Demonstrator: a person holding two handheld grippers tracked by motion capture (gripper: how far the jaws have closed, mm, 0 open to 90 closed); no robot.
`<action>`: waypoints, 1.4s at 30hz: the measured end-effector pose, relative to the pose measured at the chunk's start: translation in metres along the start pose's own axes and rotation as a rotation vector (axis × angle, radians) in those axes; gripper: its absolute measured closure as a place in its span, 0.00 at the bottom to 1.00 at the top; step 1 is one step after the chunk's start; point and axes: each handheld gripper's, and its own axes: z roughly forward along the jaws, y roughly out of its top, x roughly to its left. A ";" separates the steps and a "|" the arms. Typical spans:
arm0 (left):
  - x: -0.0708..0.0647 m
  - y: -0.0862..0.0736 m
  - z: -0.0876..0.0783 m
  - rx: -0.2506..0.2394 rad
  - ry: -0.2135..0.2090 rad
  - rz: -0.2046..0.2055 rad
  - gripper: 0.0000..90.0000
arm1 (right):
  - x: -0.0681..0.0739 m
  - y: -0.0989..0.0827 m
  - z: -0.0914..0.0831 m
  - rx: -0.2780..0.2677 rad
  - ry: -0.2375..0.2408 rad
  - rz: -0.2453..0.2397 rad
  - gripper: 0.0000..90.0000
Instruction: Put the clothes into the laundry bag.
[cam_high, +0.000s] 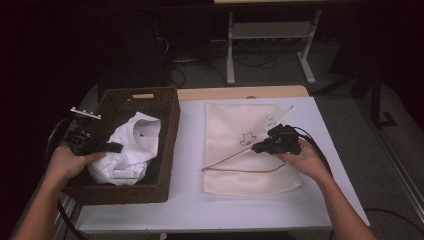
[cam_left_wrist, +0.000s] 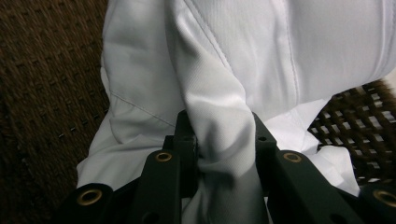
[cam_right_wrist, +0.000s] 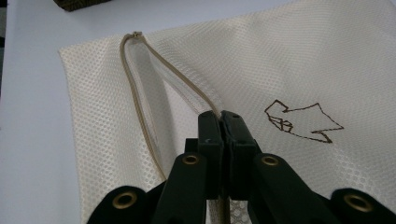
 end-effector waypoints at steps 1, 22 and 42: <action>0.000 0.000 -0.004 -0.006 -0.004 -0.005 0.80 | -0.001 0.000 -0.001 -0.005 0.001 0.003 0.96; -0.032 0.028 -0.066 -0.173 -0.099 0.047 0.80 | -0.012 0.016 -0.010 -0.047 -0.008 0.047 0.97; -0.103 0.067 -0.077 -0.185 -0.182 0.218 0.80 | -0.019 0.027 -0.013 -0.063 -0.004 0.063 0.97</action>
